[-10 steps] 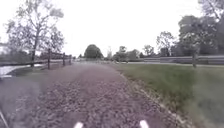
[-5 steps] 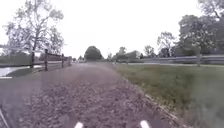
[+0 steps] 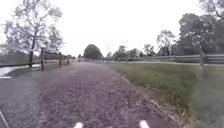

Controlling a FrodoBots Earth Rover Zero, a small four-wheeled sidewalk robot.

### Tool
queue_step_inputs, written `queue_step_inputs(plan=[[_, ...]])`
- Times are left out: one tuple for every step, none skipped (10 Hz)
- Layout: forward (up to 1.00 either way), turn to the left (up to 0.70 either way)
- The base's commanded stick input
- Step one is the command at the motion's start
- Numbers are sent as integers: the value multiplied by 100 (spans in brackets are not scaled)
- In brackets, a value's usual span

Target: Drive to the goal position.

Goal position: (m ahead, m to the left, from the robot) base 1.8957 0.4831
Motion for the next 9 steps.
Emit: queue_step_inputs(plan=[[70,0],[70,0],[70,0],[70,0],[70,0],[70,0],[70,0],[70,0],[70,0]])
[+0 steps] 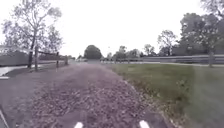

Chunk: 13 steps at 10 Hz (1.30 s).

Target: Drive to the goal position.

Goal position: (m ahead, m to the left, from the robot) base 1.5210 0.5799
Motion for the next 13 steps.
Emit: queue_step_inputs(plan=[[70,0],[70,0],[70,0],[70,0],[70,0],[70,0],[70,0],[70,0],[70,0],[70,0],[70,0],[70,0],[70,0]])
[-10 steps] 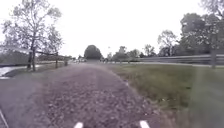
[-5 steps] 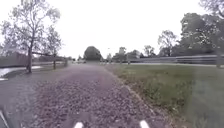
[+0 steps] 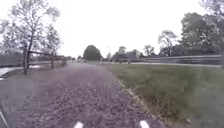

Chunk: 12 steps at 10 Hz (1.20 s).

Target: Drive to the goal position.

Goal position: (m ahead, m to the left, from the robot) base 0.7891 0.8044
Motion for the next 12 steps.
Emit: queue_step_inputs(plan=[[70,0],[70,0],[70,0],[70,0],[70,0],[70,0],[70,25],[70,35],[70,35],[70,35],[70,32],[70,0]])
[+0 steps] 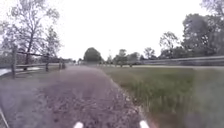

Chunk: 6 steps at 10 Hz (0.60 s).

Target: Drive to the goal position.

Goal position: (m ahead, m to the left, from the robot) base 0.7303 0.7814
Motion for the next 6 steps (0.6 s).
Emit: queue_step_inputs(plan=[[70,0],[70,0],[70,0],[70,0],[70,0],[70,0]])
